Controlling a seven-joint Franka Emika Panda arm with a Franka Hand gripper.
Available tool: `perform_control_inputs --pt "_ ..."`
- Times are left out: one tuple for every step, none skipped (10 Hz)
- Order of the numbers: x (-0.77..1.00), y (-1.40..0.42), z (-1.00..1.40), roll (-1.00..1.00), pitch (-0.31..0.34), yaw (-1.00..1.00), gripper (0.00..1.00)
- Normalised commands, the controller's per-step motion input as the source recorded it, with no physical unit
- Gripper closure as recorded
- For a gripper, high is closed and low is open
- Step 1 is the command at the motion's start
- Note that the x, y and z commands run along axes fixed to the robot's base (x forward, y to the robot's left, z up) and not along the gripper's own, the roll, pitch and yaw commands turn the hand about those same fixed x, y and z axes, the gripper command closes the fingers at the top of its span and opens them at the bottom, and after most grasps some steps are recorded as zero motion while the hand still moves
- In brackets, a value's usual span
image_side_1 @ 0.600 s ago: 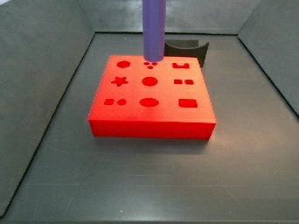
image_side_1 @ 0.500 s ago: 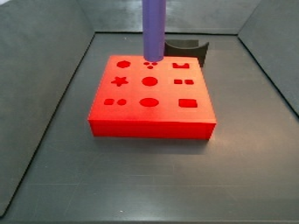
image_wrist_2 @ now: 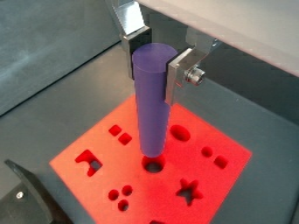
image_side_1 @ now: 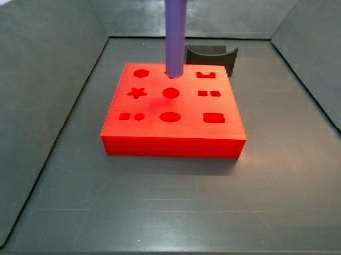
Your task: Insert the round object.
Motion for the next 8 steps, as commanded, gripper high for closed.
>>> perform_control_inputs --pt "-0.18 -0.23 -0.41 0.15 -0.07 0.0 1.0" --pt "0.0 -0.05 -0.29 0.11 -0.049 0.0 1.0" --pt "0.0 0.15 -0.3 0.1 -0.019 -0.02 1.0" --pt "-0.05 0.3 -0.28 0.11 -0.004 -0.07 1.0" --pt "0.03 0.21 -0.19 0.05 0.0 0.0 1.0" --pt "0.14 0.01 -0.16 0.0 -0.016 0.0 1.0" --pt "0.0 -0.07 -0.16 0.0 -0.046 0.01 1.0" --pt "0.0 -0.16 -0.15 0.0 -0.037 0.01 1.0"
